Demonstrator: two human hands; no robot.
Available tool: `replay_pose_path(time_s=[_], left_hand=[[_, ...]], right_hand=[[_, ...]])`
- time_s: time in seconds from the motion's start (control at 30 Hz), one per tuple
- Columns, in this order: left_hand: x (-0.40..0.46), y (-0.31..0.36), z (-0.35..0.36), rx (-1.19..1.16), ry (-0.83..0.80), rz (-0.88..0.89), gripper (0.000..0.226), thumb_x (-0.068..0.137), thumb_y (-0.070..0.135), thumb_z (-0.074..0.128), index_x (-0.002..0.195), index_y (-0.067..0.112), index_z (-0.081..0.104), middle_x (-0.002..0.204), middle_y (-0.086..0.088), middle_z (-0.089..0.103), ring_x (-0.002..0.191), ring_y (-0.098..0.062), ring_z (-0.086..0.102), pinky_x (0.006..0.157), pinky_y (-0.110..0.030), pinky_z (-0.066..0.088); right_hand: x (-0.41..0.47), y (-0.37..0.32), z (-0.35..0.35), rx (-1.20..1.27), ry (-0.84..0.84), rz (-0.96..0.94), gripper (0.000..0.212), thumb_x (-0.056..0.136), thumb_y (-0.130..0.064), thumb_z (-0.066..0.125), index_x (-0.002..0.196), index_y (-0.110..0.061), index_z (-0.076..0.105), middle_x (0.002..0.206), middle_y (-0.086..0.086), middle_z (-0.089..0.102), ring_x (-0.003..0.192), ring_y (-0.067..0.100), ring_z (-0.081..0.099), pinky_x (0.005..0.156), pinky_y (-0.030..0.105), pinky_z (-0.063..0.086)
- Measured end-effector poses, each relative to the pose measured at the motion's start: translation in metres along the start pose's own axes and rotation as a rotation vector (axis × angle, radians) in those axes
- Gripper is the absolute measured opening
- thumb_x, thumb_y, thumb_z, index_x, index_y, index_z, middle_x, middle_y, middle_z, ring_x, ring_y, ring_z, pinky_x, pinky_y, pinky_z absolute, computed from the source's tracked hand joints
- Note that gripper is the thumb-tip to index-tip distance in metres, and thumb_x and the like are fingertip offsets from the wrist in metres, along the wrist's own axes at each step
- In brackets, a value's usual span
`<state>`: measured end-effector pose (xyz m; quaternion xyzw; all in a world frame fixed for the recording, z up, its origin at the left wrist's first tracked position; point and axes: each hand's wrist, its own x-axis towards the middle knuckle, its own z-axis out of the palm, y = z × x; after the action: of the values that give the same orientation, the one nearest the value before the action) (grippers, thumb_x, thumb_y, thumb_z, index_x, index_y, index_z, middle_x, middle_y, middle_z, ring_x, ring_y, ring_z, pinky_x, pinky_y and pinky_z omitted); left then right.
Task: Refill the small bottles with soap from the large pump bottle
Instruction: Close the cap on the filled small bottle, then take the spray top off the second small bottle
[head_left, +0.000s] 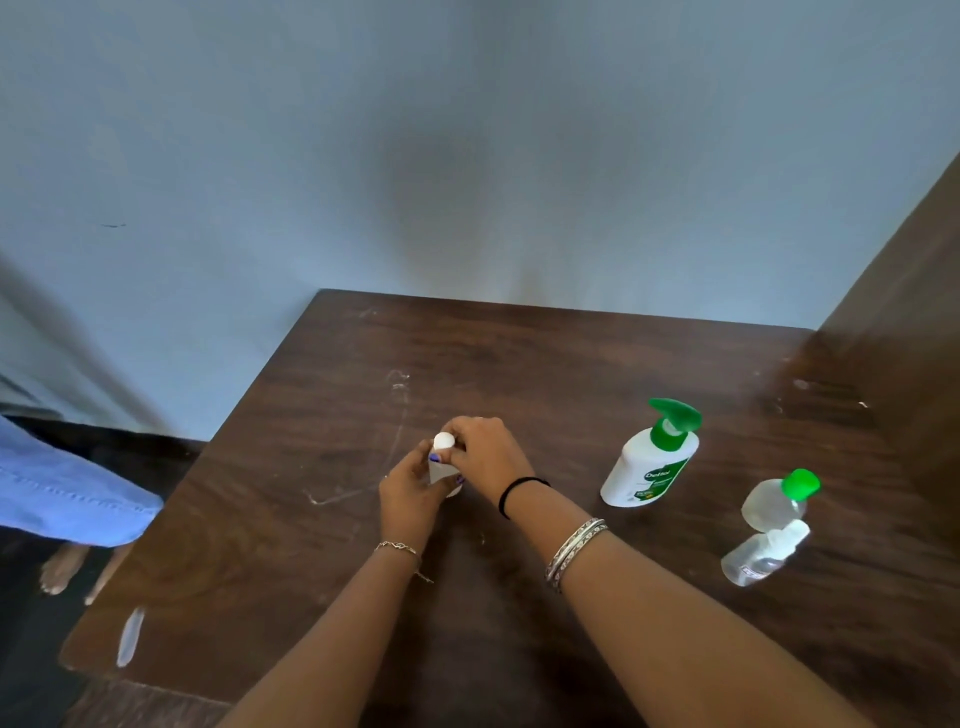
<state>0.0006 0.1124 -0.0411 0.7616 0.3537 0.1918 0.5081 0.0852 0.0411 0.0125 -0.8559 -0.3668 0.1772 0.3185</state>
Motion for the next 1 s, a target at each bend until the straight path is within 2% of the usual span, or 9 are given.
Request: replay_pose_path(time_s=[0.1, 0.23, 0.37, 0.5, 0.7, 0.8, 0.87, 0.93, 1.0], left_hand=[[-0.001, -0.004, -0.001, 0.014, -0.022, 0.019, 0.05, 0.071, 0.004, 0.074, 0.118, 0.011, 0.058, 0.102, 0.0, 0.065, 0.098, -0.017, 0.062, 0.068, -0.001, 0.044], [-0.01, -0.008, -0.001, 0.045, -0.008, 0.047, 0.085, 0.067, 0.01, 0.078, 0.139, 0.017, 0.034, 0.136, -0.006, 0.049, 0.111, -0.02, 0.055, 0.086, -0.021, 0.043], [-0.032, 0.009, 0.01, 0.066, 0.225, 0.239, 0.088, 0.064, 0.018, 0.081, 0.137, 0.01, 0.035, 0.142, -0.012, 0.037, 0.131, -0.025, 0.034, 0.104, -0.033, 0.034], [-0.048, 0.044, 0.039, 0.121, 0.326, 0.316, 0.079, 0.063, 0.037, 0.078, 0.129, 0.01, 0.044, 0.129, -0.016, 0.044, 0.123, -0.028, 0.039, 0.101, -0.043, 0.034], [-0.078, 0.112, 0.102, 0.028, 0.038, 0.637, 0.05, 0.073, 0.024, 0.074, 0.117, 0.015, 0.052, 0.117, -0.007, 0.053, 0.112, -0.021, 0.048, 0.096, -0.03, 0.038], [-0.1, 0.137, 0.132, -0.104, -0.19, 0.657, 0.044, 0.073, 0.016, 0.074, 0.107, 0.027, 0.049, 0.106, 0.005, 0.053, 0.097, -0.002, 0.052, 0.083, -0.009, 0.04], [-0.111, 0.143, 0.153, -0.117, -0.322, 0.652, 0.04, 0.074, 0.017, 0.074, 0.107, 0.023, 0.053, 0.105, 0.008, 0.056, 0.096, 0.001, 0.052, 0.082, -0.003, 0.039], [-0.12, 0.139, 0.171, -0.087, -0.441, 0.596, 0.044, 0.074, 0.02, 0.075, 0.112, 0.013, 0.055, 0.111, 0.003, 0.059, 0.104, -0.008, 0.055, 0.09, -0.009, 0.04], [-0.126, 0.126, 0.184, -0.049, -0.566, 0.512, 0.058, 0.069, 0.03, 0.077, 0.119, 0.013, 0.051, 0.119, 0.0, 0.056, 0.113, -0.014, 0.053, 0.098, -0.025, 0.042]], right_hand=[[-0.004, 0.001, 0.0, -0.042, -0.028, -0.018, 0.031, 0.085, -0.019, 0.065, 0.114, -0.007, 0.063, 0.106, 0.013, 0.067, 0.1, 0.026, 0.059, 0.086, 0.038, 0.048], [-0.019, 0.012, -0.018, -0.015, 0.021, -0.026, 0.05, 0.084, -0.019, 0.067, 0.131, -0.012, 0.052, 0.099, 0.009, 0.066, 0.099, 0.022, 0.059, 0.089, 0.035, 0.048], [-0.04, 0.025, -0.065, 0.003, 0.208, -0.071, 0.041, 0.084, -0.015, 0.067, 0.123, -0.013, 0.06, 0.092, 0.008, 0.066, 0.089, 0.019, 0.059, 0.084, 0.028, 0.045], [-0.065, 0.042, -0.116, 0.036, 0.423, -0.063, 0.032, 0.081, -0.011, 0.069, 0.113, -0.012, 0.066, 0.085, 0.006, 0.065, 0.08, 0.012, 0.053, 0.083, 0.028, 0.045], [-0.12, 0.084, -0.175, -0.001, 0.6, 0.095, 0.026, 0.084, -0.013, 0.066, 0.11, -0.014, 0.067, 0.087, 0.004, 0.065, 0.08, 0.009, 0.051, 0.076, 0.016, 0.037], [-0.151, 0.106, -0.188, -0.03, 0.65, 0.164, 0.024, 0.084, -0.014, 0.066, 0.108, -0.015, 0.068, 0.083, 0.002, 0.064, 0.08, 0.009, 0.052, 0.079, 0.019, 0.041], [-0.171, 0.123, -0.19, -0.044, 0.673, 0.224, 0.023, 0.083, -0.014, 0.067, 0.106, -0.017, 0.069, 0.08, -0.003, 0.06, 0.08, 0.01, 0.053, 0.081, 0.027, 0.046], [-0.188, 0.137, -0.189, -0.013, 0.661, 0.288, 0.026, 0.081, -0.016, 0.07, 0.107, -0.019, 0.068, 0.085, -0.003, 0.061, 0.082, 0.01, 0.055, 0.084, 0.029, 0.048], [-0.203, 0.148, -0.185, 0.059, 0.606, 0.329, 0.035, 0.077, -0.019, 0.074, 0.112, -0.018, 0.067, 0.099, 0.003, 0.067, 0.091, 0.013, 0.059, 0.085, 0.022, 0.045]])
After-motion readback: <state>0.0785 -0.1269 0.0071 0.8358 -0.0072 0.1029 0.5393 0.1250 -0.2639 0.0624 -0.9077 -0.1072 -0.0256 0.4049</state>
